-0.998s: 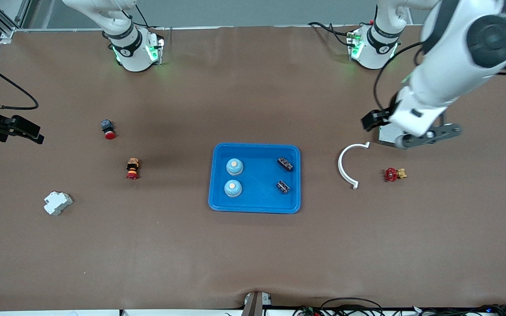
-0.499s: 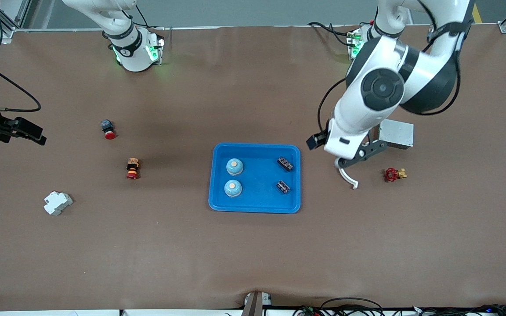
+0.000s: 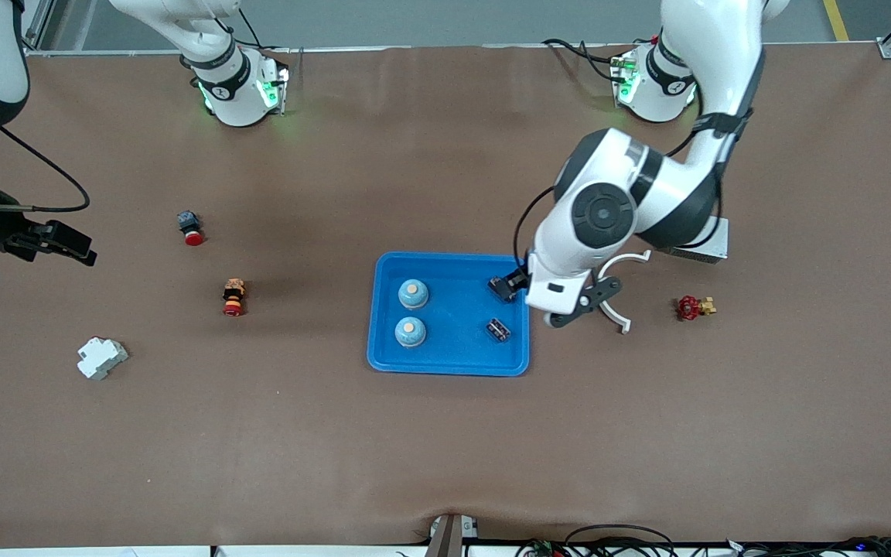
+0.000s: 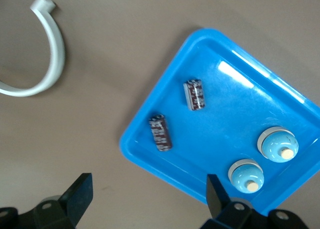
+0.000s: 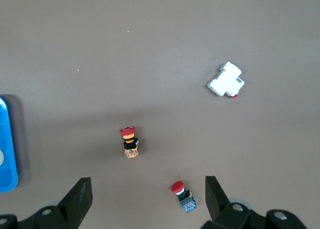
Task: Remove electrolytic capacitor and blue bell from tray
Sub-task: 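Reach the left gripper into the blue tray toward a black capacitor, then grasp the capacitor with the left gripper while the right gripper reaches the bell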
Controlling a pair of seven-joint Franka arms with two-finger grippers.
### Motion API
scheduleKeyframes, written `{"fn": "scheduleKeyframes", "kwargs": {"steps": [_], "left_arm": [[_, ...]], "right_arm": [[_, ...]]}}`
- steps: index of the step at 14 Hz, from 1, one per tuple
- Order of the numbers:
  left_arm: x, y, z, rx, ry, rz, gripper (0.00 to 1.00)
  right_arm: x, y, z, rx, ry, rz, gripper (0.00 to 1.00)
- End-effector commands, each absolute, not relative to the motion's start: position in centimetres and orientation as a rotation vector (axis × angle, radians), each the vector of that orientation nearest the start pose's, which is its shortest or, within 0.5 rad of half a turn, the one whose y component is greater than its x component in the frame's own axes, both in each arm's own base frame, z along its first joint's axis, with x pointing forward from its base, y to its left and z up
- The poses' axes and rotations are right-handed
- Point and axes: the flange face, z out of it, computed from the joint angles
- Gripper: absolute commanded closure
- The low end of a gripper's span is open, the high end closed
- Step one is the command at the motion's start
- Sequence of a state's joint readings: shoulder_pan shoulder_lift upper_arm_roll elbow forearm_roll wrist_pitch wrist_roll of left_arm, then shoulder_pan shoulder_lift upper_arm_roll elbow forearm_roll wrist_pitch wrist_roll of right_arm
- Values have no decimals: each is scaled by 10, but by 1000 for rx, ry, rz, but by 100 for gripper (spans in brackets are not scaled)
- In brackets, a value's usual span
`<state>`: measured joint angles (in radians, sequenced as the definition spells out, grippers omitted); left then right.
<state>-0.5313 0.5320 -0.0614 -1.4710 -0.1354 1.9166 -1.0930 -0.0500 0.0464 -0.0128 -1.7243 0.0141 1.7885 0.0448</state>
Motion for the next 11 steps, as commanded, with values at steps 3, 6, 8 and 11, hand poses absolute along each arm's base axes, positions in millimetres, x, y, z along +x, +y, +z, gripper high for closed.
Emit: {"fn": "scheduleKeyframes", "kwargs": {"steps": [3,6,8,11], "left_arm": [[572,-433,295,-3004,-1062,207,0],[573,-430,284,-2989,-1055,207,0],[573,-429,272,-2973,-1045,210,0],[570,-428,254,-2947,-1017,205,0]], "right_arm": [[572,23,539,-3110,327,-11,0],[573,81,517,-3109,343,-5,0],[576,119,502,-3105,379,-11,0],[579,173,477,-3087,441,-39,0]]}}
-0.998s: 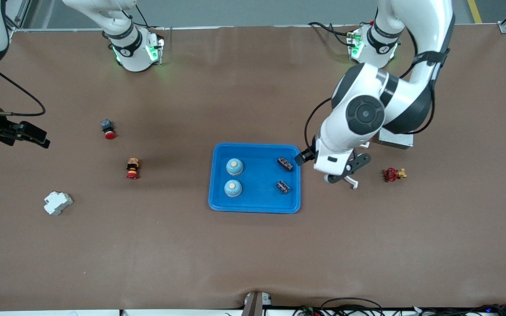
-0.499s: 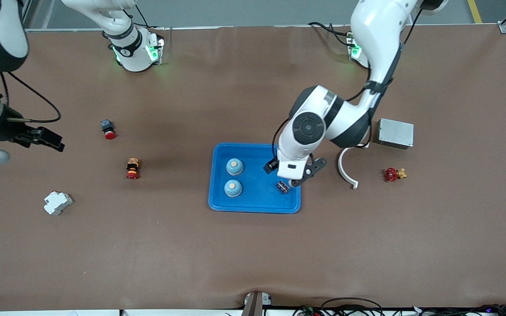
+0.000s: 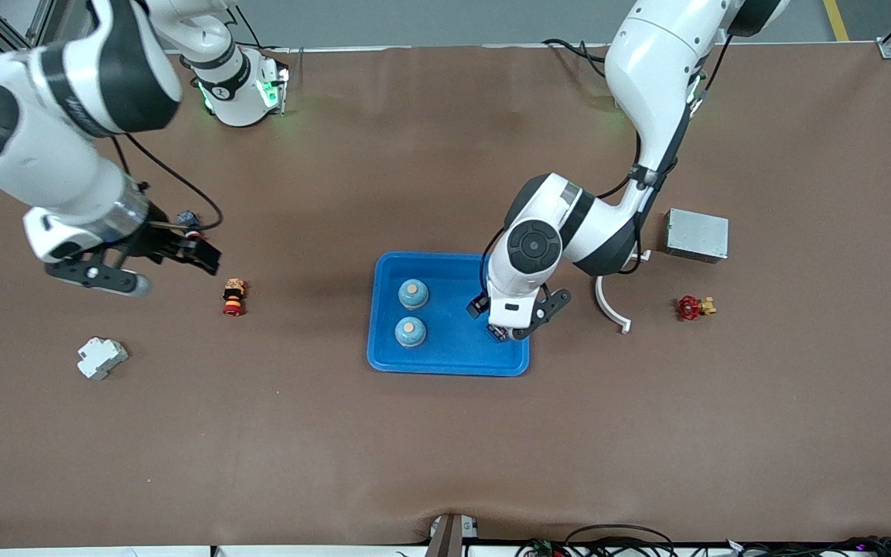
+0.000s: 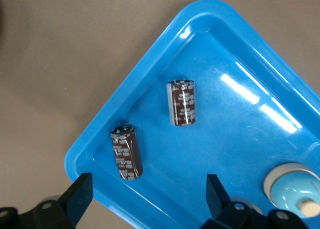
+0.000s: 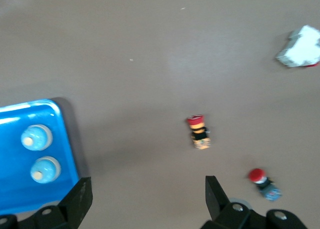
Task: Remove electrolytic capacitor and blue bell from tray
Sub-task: 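Grasp the capacitor with the left gripper while the right gripper reaches the bell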
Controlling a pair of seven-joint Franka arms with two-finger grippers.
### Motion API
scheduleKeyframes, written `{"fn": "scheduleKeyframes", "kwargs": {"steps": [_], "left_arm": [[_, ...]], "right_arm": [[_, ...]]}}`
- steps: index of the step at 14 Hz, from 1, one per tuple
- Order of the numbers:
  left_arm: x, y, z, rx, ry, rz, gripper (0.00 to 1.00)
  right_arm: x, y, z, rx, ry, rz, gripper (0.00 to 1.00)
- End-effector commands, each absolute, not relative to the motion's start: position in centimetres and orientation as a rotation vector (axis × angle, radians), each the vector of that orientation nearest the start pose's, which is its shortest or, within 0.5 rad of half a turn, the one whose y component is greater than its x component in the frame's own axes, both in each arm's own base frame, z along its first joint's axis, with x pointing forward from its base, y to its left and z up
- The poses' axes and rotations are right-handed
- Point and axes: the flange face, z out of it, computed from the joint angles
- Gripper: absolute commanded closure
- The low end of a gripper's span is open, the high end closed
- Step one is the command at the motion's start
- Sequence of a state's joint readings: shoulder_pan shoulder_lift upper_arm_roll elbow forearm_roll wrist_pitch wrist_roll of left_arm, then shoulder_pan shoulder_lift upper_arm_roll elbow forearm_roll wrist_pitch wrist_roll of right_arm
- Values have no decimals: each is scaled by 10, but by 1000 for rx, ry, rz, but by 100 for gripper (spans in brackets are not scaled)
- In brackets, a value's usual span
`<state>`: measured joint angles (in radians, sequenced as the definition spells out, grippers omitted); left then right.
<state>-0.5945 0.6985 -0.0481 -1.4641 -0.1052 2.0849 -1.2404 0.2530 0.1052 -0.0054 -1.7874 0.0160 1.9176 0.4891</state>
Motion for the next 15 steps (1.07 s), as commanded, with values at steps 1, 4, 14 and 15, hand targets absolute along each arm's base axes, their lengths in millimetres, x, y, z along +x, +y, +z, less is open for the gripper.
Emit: {"fn": "scheduleKeyframes", "kwargs": {"steps": [1,4,14,15], "left_arm": [[570,-428,252,-2943,-1020,208,0],[567,-428,236,-2922,-1025,232,0],[564,-437,200,-2878,-1174,201,0],[563,-438,198,-2877,-1171,204,0]], "right_arm": [[577,190,471,-3082,469,-38,0],[575,225,455,-3070,525,-36,0],[565,330,381,-3038,597,75,0],[564,335,382,-3032,605,70,0]]}}
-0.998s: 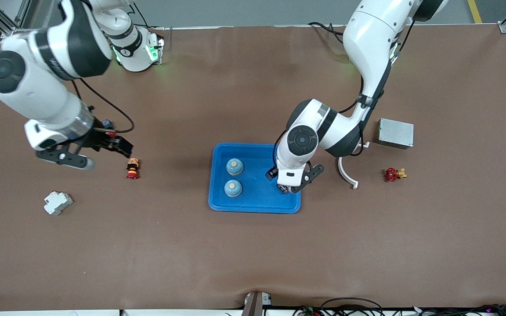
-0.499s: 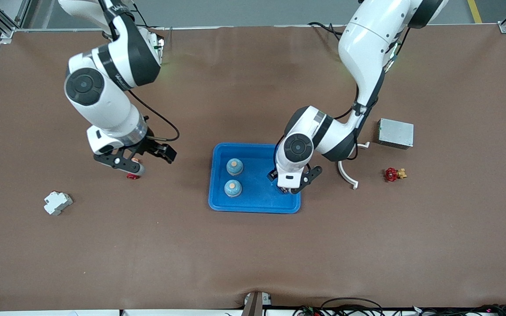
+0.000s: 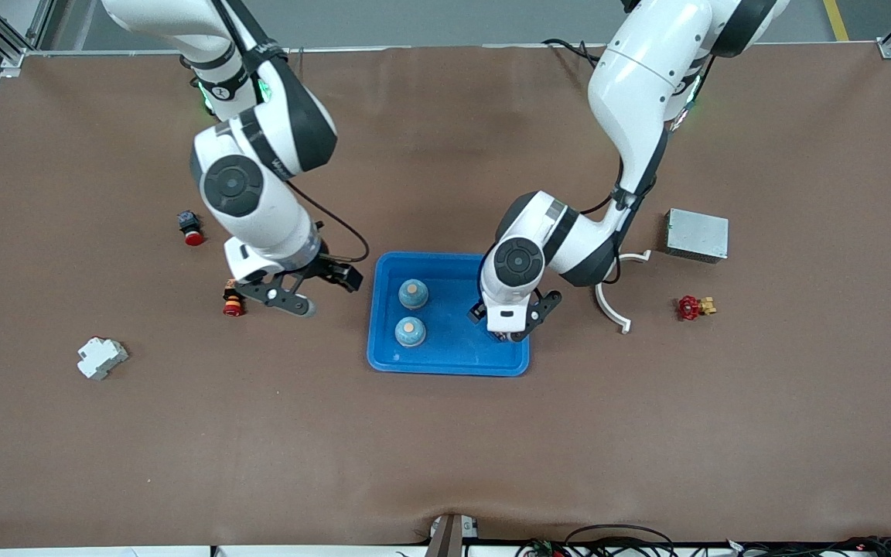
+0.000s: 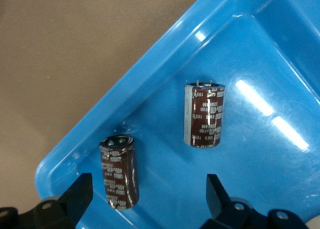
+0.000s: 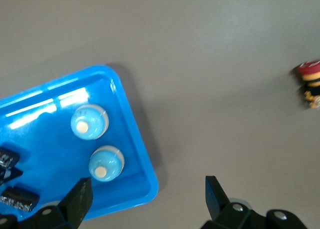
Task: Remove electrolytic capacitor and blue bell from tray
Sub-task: 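Grasp the capacitor with the left gripper while the right gripper reaches the bell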
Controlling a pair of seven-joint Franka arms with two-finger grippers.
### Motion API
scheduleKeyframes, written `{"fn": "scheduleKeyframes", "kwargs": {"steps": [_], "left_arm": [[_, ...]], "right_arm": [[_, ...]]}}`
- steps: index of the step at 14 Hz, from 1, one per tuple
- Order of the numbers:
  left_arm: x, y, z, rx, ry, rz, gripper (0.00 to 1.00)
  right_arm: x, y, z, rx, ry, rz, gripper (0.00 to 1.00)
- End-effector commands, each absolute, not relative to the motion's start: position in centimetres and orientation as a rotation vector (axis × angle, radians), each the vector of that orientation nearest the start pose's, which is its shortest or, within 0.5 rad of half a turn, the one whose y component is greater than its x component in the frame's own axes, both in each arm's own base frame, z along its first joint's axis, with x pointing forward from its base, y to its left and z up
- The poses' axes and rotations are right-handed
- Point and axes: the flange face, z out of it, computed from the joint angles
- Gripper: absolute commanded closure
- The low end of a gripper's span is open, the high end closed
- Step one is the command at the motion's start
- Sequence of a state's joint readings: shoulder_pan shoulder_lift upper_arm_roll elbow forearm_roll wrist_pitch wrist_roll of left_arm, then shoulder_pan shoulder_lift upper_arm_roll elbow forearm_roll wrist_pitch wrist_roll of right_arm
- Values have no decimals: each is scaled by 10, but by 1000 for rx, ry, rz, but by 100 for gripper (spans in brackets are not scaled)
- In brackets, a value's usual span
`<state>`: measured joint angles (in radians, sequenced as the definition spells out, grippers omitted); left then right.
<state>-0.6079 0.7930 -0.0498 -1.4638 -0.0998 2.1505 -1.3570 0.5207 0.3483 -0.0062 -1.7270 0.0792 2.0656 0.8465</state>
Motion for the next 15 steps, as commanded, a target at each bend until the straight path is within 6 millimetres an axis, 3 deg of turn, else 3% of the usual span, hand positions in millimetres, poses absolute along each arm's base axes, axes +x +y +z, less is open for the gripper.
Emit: {"fn": "scheduleKeyframes", "kwargs": {"steps": [1,3,6,10,12,15], "left_arm": [[563,-437,196,-2872,-1175,206,0],[561,-437,189,-2863,-1171,212,0],[555,-440,180,-2852,-1152,200,0],[555,-441,175,-2837,-1152,165,3],[556,-440,175,-2839,-1155,163,38],[556,-441,177,-2840,-1160,162,73]], "right_arm": [[561,342,382,-3031,615,68,0],[562,355,372,-3000,640,25,0],[556,390,347,-2983,675,0,0],[558,405,330,-3009,642,3,0],[552,415,317,-3027,623,16,0],[544,424,295,-3070,614,8,0]]}}
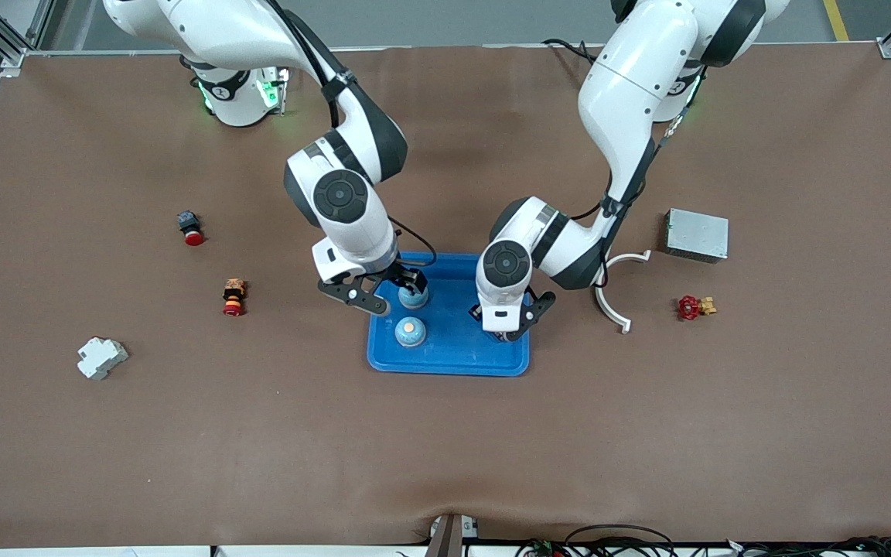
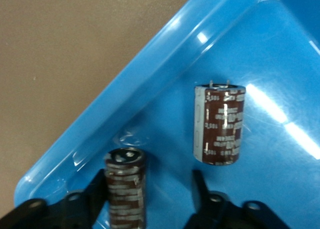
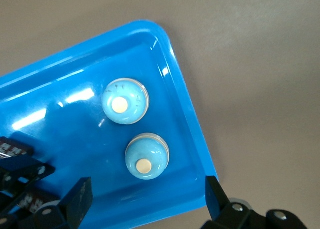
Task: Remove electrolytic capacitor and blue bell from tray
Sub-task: 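Lift the capacitor with the left gripper while the right gripper grasps the bell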
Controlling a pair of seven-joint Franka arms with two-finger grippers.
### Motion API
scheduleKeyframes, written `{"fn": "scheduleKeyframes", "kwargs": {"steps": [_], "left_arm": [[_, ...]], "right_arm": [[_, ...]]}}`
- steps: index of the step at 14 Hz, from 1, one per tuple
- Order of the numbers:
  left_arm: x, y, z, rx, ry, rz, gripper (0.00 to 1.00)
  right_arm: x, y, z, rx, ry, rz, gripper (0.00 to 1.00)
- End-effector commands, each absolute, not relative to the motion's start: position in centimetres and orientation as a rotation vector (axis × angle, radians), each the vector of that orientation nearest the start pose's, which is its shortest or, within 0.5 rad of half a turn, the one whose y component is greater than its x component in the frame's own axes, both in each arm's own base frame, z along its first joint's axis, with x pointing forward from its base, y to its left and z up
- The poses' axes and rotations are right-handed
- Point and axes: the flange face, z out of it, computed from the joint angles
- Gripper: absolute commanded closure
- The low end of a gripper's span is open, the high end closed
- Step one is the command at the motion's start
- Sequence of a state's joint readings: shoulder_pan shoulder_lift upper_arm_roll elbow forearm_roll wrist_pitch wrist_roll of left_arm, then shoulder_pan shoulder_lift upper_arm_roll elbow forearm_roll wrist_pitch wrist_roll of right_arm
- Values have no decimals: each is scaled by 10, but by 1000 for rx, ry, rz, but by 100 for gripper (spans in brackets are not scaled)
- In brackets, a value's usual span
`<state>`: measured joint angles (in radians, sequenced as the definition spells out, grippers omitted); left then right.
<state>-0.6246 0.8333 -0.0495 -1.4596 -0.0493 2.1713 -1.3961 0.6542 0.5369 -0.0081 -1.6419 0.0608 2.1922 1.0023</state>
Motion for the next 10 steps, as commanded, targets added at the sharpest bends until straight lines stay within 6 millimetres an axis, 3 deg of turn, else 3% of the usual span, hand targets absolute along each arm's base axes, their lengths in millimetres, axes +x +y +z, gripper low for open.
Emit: {"fn": "scheduleKeyframes", "kwargs": {"steps": [1,2,4,8,10], "left_arm": [[557,-441,179,-2843,-1161,160,75],[557,-442,181,-2846,-1162,160,78],[557,-444,186,-2852,-1169,158,100],[563,-443,205,-2838,-1255,130,100],[569,-440,226,-2857,-1273,109,100]], "right_arm": [[541,428,289,-3078,618,7,0],[539,432,285,-3073,622,0,0],[540,436,278,-3049,636,-25,0],[537,443,264,-3032,669,-37,0],[537,442,259,-3038,669,-33,0]]}}
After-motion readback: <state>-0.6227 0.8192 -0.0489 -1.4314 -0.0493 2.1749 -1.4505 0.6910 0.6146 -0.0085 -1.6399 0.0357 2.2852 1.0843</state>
